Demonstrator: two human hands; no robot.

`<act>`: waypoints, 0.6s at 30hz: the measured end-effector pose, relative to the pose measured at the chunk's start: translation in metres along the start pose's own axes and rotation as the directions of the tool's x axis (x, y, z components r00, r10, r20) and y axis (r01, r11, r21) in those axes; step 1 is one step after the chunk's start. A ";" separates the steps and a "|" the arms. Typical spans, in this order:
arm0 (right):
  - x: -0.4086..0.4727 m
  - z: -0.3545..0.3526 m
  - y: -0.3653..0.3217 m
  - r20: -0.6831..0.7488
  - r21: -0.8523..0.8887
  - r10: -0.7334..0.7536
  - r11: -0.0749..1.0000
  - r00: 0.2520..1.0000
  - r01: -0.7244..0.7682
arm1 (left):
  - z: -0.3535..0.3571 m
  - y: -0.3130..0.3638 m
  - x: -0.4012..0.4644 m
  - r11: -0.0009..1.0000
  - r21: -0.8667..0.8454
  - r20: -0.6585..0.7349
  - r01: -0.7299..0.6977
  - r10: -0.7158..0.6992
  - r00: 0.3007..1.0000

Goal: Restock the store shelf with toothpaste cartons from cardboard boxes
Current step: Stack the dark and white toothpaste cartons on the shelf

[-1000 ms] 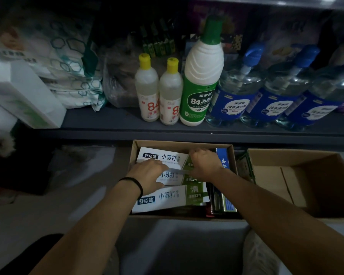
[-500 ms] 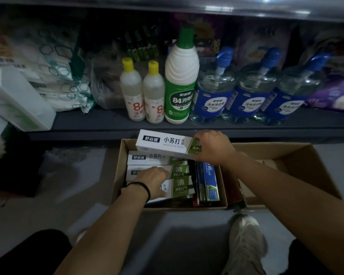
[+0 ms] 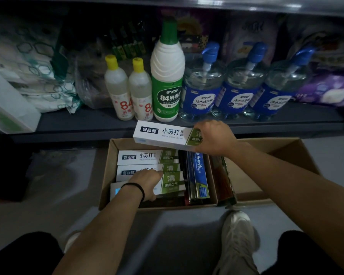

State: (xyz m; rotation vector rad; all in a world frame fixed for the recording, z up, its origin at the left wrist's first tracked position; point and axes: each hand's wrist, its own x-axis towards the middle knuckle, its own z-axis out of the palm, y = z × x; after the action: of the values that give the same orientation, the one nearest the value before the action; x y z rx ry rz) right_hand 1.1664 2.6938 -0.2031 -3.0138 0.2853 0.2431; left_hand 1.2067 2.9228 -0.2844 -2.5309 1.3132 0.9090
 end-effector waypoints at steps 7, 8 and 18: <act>-0.028 -0.048 0.002 -0.093 -0.019 0.008 1.000 0.996 -0.010 | -0.055 0.012 -0.035 0.996 0.080 -0.141 -0.039 0.050 0.989; -0.035 -0.058 0.001 -0.113 -0.025 0.006 1.000 0.994 -0.009 | -0.065 0.014 -0.042 0.995 0.091 -0.168 -0.042 0.057 0.984; -0.111 -0.180 0.002 -0.309 -0.126 0.042 0.988 0.950 -0.084 | -0.167 0.060 -0.140 0.953 0.298 -0.435 -0.057 0.189 0.880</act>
State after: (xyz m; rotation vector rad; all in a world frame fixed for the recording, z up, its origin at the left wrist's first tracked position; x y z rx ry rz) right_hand 1.0851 2.6898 -0.0079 -3.1761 0.4065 -0.2127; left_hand 1.1734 2.9180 -0.0610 -2.5397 1.6092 0.1066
